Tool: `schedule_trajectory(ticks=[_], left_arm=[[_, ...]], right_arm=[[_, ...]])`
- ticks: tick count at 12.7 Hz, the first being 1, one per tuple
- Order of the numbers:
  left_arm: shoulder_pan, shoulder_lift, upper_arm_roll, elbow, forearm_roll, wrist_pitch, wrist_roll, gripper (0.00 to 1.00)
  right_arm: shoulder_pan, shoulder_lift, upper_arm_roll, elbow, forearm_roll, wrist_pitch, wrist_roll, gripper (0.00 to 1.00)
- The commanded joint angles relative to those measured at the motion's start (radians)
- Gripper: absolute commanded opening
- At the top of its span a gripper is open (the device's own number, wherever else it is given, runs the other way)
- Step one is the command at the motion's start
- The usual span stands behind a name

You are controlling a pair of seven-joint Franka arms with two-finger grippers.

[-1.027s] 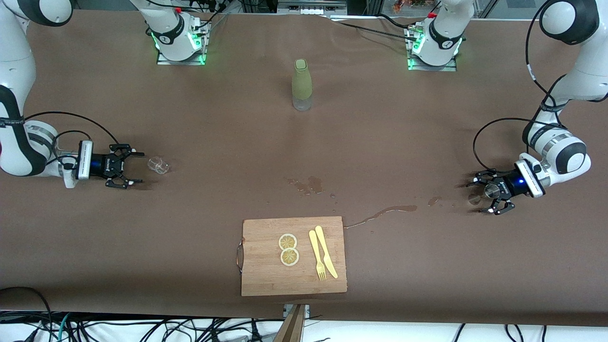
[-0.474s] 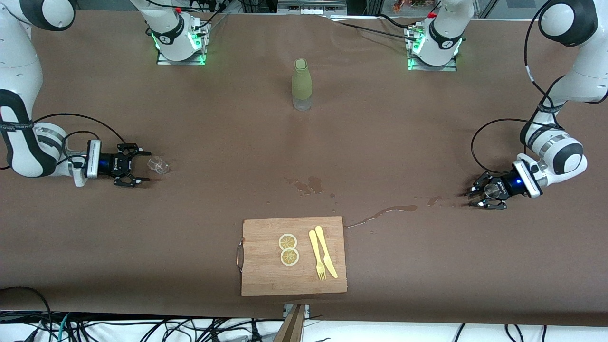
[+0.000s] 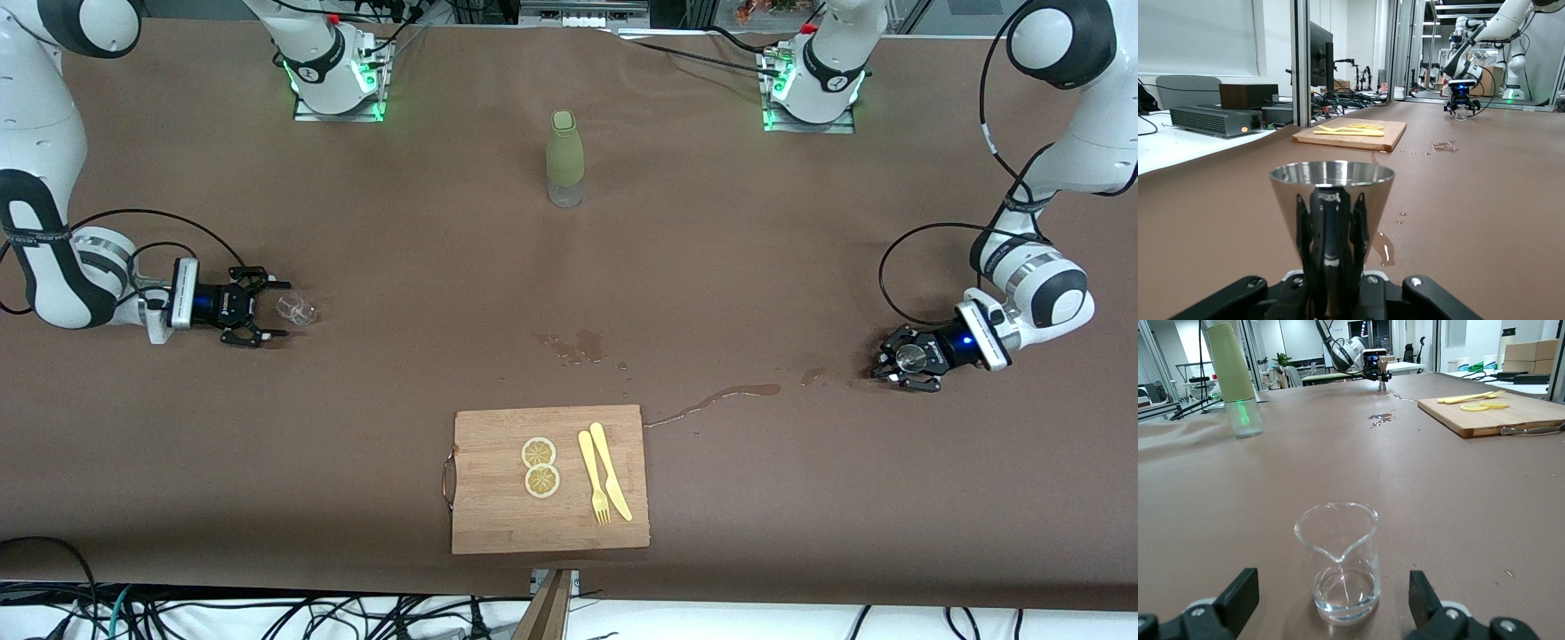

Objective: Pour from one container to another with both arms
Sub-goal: 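Close the right gripper on the glass cup while the left gripper grips the jigger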

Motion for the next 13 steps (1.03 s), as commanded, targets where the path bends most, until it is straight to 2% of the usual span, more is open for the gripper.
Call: schedule_trajectory(ticks=[1,6,8,9,11,12,13], left_arm=[[-0.011,0.014,0.005,0.016,-0.043,-0.019,0.026,0.0],[-0.009,0.009,-0.018,0.016,-0.048,-0.059,-0.023,0.0],[-0.008,0.0,-0.057,0.016,-0.038,-0.061,-0.039,0.0],[-0.009,-0.002,-0.078,0.013,-0.031,-0.061,-0.049,0.0],[-0.024,0.0,-0.132,0.005,-0.023,-0.053,-0.062,0.0],[-0.049,0.001,-0.147,0.002,-0.018,-0.049,-0.078,0.0],[-0.072,0.001,-0.166,0.002,-0.017,-0.036,-0.095,0.0]], right_arm=[[0.005,-0.009,0.008,-0.02,0.021,0.012,-0.019,1.0],[0.042,-0.009,0.009,-0.018,0.052,0.024,-0.019,1.0],[0.043,-0.009,0.009,-0.018,0.052,0.028,-0.019,0.93],[0.045,-0.009,0.009,-0.017,0.05,0.028,-0.019,0.82],[0.051,-0.009,0.009,-0.014,0.05,0.029,-0.019,0.45],[0.057,-0.011,0.009,-0.009,0.049,0.034,-0.018,0.33],[0.065,-0.014,0.009,-0.006,0.049,0.034,-0.015,0.27]])
